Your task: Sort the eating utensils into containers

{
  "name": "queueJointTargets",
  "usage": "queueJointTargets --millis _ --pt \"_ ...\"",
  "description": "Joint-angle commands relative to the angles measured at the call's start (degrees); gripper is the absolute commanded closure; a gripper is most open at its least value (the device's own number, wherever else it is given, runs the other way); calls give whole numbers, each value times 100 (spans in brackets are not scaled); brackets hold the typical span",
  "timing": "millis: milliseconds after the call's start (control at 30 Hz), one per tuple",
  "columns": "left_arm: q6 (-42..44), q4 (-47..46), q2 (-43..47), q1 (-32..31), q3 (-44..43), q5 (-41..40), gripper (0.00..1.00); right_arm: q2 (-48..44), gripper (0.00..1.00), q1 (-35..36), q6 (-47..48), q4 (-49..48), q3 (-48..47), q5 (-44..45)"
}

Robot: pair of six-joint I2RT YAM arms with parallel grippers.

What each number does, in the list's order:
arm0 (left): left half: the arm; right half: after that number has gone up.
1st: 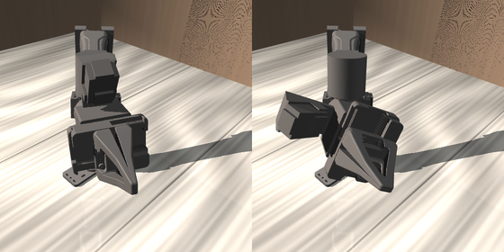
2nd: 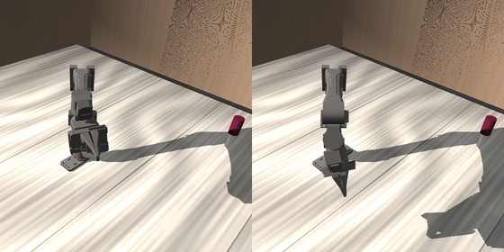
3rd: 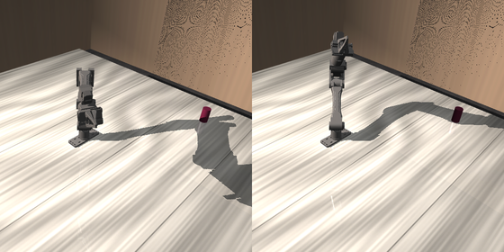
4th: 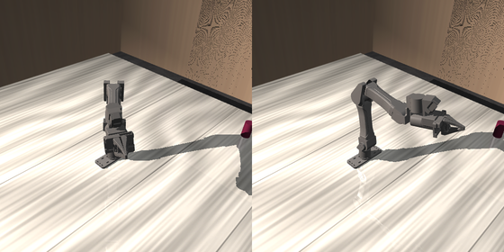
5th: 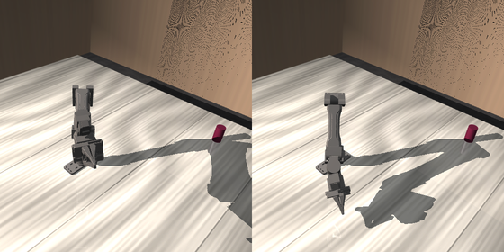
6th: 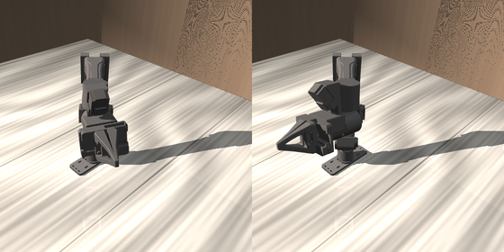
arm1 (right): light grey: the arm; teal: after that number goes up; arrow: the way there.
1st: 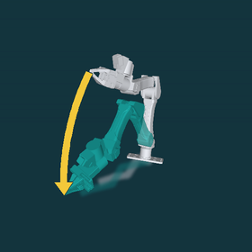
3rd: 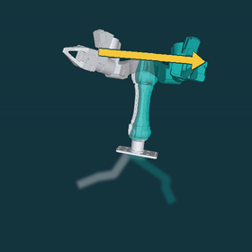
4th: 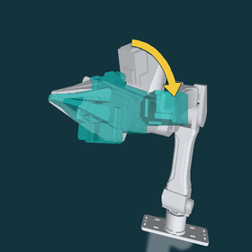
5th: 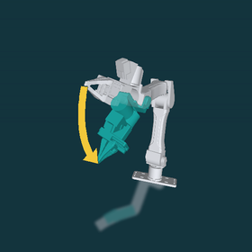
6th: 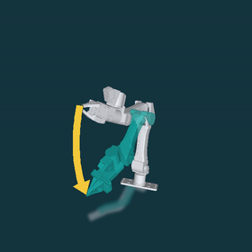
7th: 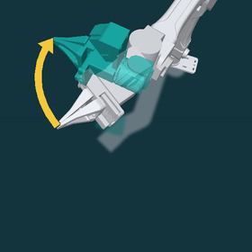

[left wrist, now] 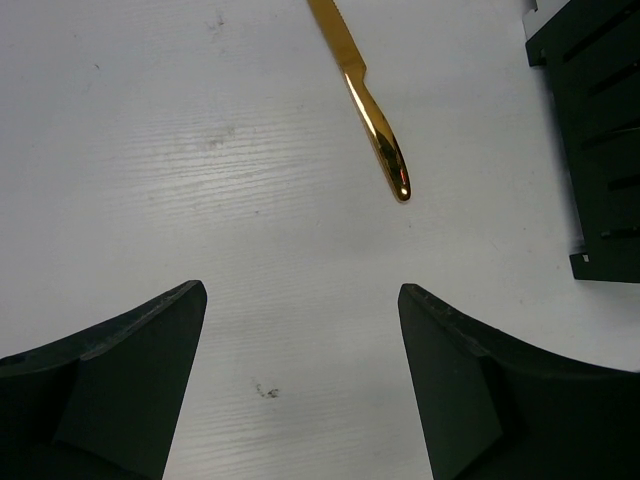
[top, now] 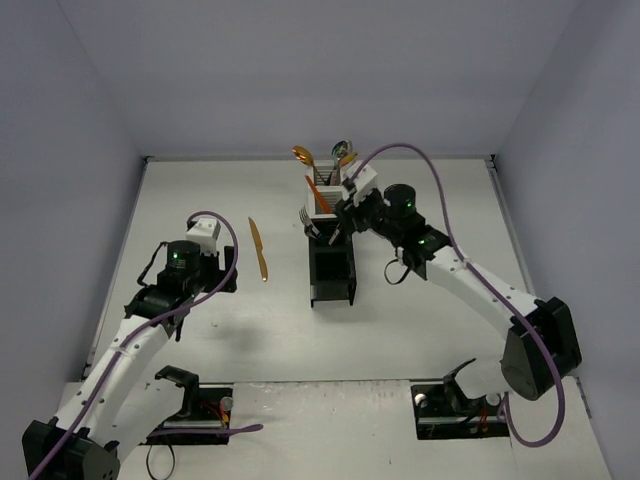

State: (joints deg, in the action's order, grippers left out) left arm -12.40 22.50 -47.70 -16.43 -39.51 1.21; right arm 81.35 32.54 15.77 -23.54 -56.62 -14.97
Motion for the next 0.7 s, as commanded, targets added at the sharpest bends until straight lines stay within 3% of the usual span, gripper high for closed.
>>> queueJointTargets --millis 0,267,667 --pt "5 -264 -84 22 -159 -63 25 -858 48 -747 -387 448 -394 497" --pt "-43 -134 -343 31 -270 -69 25 -846 43 -2276 -579 1989 -526 483" --pt "-25 -27 -457 43 -333 -66 25 1364 44 -2554 -889 2527 -1012 -47"
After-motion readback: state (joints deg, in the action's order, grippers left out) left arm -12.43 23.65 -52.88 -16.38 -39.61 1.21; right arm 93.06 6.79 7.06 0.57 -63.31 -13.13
